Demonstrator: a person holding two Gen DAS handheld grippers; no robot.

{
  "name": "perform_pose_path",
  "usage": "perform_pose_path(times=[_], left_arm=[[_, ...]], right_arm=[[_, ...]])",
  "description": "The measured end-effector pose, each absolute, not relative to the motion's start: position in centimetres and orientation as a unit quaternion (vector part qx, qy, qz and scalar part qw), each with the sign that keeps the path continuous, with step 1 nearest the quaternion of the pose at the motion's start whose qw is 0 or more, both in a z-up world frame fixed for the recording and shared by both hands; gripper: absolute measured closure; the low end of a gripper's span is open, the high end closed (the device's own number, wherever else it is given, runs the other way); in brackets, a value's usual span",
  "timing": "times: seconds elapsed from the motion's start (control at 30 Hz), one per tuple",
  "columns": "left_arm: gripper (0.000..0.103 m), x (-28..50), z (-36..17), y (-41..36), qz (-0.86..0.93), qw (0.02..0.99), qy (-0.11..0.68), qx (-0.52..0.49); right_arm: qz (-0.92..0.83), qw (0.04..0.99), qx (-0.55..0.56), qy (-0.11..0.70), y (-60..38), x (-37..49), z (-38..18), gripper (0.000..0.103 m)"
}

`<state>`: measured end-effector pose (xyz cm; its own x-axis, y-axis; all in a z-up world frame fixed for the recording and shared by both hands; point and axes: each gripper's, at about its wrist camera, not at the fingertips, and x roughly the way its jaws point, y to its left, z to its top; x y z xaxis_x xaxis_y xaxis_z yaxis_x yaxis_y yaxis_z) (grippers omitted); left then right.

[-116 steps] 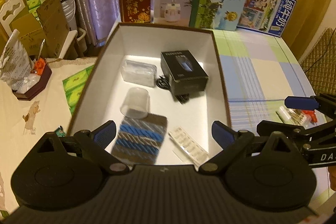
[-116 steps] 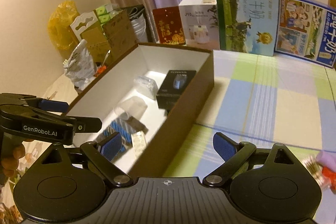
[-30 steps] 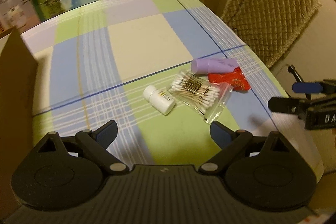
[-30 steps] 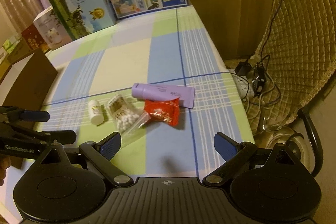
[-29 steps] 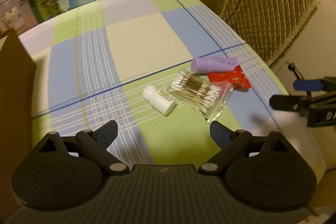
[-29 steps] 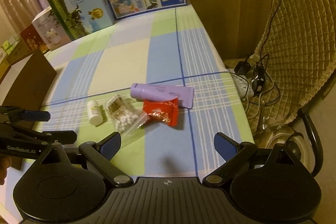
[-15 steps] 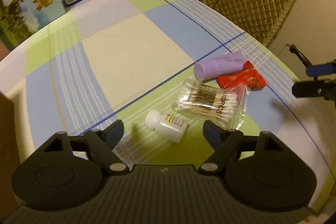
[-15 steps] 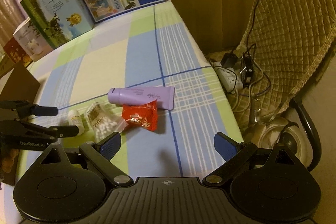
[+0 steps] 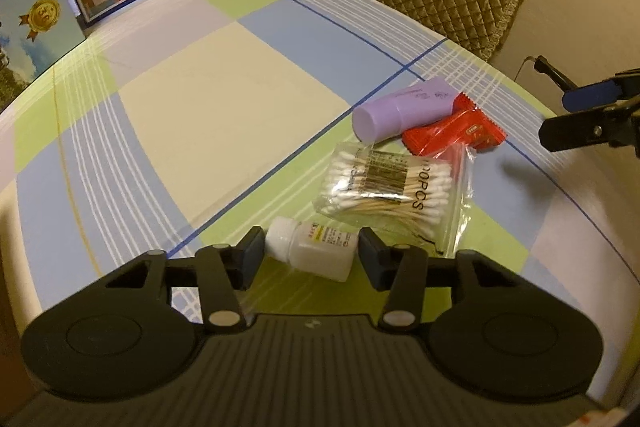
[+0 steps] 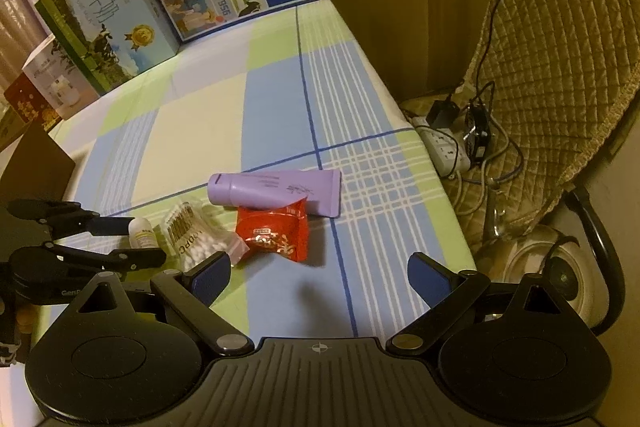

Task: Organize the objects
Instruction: 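Grasp white pill bottle with left tool while right tool grasps cotton-swab bag, then lift pill bottle with left tool while right tool lifts swab bag toward brown box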

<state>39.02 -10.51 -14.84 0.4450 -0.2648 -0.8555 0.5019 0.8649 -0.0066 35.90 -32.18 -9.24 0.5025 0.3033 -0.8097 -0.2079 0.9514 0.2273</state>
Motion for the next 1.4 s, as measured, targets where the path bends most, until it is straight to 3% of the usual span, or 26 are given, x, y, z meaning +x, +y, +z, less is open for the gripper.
perform_pose_path(times=[0.27, 0.5, 0.93, 1.2, 1.4], left_arm=[[0.057, 37.3, -14.4, -7.5, -0.148, 0.855, 0.491, 0.078], [0.057, 36.0, -12.8, -4.6, -0.067, 0.859, 0.505, 0.043], [0.057, 34.1, -10.9, -2.6, 0.015, 0.864, 0.504, 0.002], [0.057, 32.3, -10.4, -2.7, 0.027, 0.865, 0.501, -0.006], [0.057, 30.9, -10.1, -2.7, 0.032, 0.865, 0.500, -0.011]], right_arm=[[0.208, 0.867, 0.015, 0.452, -29.6, 35.9, -9.1, 0.011], [0.281, 0.856, -0.030, 0.434, -25.7, 36.1, -9.6, 0.040], [0.335, 0.829, -0.106, 0.434, -21.0, 38.0, -12.7, 0.057], [0.345, 0.819, -0.127, 0.440, -19.7, 37.6, -14.0, 0.078], [0.351, 0.812, -0.125, 0.449, -19.5, 35.8, -14.1, 0.084]])
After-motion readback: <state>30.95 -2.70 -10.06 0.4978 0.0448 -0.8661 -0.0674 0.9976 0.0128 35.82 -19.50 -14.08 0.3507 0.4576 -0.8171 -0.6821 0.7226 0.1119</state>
